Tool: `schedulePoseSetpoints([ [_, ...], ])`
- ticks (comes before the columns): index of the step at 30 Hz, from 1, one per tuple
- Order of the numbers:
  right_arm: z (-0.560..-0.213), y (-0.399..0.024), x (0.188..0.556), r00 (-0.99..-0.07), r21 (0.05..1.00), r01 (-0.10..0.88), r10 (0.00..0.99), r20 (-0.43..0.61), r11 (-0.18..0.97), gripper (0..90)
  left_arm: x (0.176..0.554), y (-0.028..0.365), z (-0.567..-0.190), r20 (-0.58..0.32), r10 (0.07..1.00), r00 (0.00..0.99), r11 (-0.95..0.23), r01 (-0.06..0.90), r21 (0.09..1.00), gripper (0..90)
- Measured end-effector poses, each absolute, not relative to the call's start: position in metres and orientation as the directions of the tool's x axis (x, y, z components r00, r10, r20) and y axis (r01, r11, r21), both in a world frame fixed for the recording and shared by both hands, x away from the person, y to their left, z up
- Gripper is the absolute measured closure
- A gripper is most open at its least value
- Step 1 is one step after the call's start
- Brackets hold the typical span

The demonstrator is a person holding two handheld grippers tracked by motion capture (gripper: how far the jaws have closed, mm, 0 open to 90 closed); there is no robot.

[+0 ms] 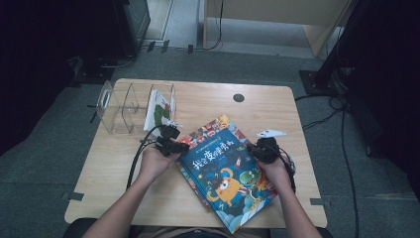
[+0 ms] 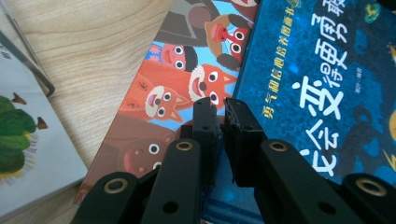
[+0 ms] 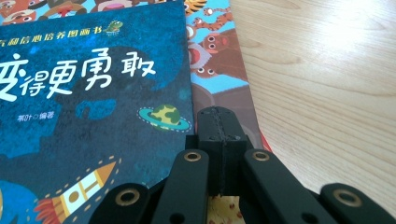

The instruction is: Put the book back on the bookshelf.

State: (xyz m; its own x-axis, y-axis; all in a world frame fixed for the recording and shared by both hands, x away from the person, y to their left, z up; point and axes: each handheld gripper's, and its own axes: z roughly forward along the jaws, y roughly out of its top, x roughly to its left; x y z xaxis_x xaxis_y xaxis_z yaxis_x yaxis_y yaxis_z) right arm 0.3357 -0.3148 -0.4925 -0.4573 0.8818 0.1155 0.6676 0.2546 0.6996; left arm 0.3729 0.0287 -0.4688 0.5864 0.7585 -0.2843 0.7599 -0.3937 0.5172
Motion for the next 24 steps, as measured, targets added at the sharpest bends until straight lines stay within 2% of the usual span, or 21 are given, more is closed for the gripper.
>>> schedulePoseSetpoints([
  [14, -0.492, -0.291, 0.345, -0.534, 0.694, 0.647, 0.837, 0.116, 0.316, 90.0, 0.363, 0.038, -0.464, -0.307, 0.749, 0.587, -0.38, 0.76, 0.528, 74.3],
  [24, -0.491, -0.268, 0.351, -0.598, 0.689, 0.623, 0.793, 0.114, 0.37, 90.0, 0.357, 0.045, -0.466, -0.312, 0.754, 0.578, -0.383, 0.773, 0.505, 60.7],
])
